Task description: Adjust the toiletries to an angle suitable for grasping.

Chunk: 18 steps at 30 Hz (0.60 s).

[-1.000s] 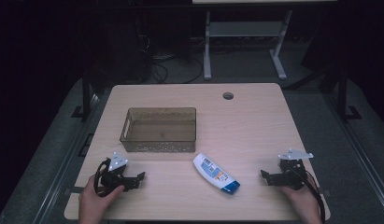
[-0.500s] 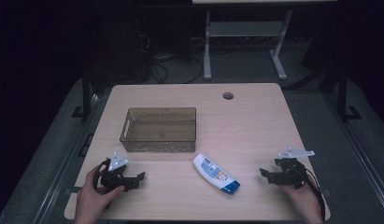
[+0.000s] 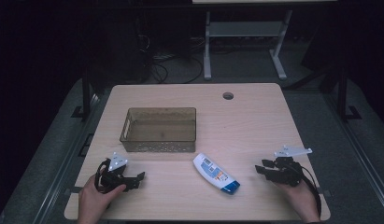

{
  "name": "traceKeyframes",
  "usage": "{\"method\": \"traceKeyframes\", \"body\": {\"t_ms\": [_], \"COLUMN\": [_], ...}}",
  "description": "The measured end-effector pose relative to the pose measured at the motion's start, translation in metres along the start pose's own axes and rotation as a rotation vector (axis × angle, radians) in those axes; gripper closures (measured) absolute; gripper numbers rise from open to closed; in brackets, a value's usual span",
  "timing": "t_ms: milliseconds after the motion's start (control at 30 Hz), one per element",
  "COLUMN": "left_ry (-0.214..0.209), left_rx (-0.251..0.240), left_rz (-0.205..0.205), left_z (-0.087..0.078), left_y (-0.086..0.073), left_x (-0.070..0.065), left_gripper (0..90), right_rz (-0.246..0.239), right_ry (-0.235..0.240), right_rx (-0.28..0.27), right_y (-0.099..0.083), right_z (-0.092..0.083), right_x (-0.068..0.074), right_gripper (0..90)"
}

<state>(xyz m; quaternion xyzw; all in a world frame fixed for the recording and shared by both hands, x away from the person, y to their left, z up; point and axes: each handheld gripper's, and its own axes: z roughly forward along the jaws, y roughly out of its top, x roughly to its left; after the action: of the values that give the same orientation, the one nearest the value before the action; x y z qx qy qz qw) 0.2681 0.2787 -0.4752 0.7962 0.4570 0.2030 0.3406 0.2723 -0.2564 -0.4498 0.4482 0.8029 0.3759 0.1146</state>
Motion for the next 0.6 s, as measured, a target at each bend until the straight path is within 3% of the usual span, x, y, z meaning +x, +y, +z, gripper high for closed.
{"method": "traceKeyframes", "body": {"t_ms": [267,600], "left_ry": [0.0,0.0], "left_rx": [0.002,-0.001], "left_rz": [0.002,-0.002], "left_z": [0.0,0.0], "left_y": [0.0,0.0], "left_x": [0.0,0.0], "left_gripper": [12.8,12.8], "right_rz": [-0.047,-0.081], "right_ry": [0.054,0.119], "right_rx": [-0.015,-0.016], "right_y": [0.013,0.024], "right_z": [0.0,0.006], "right_x": [0.017,0.031], "right_gripper": [82.9,89.3]}}
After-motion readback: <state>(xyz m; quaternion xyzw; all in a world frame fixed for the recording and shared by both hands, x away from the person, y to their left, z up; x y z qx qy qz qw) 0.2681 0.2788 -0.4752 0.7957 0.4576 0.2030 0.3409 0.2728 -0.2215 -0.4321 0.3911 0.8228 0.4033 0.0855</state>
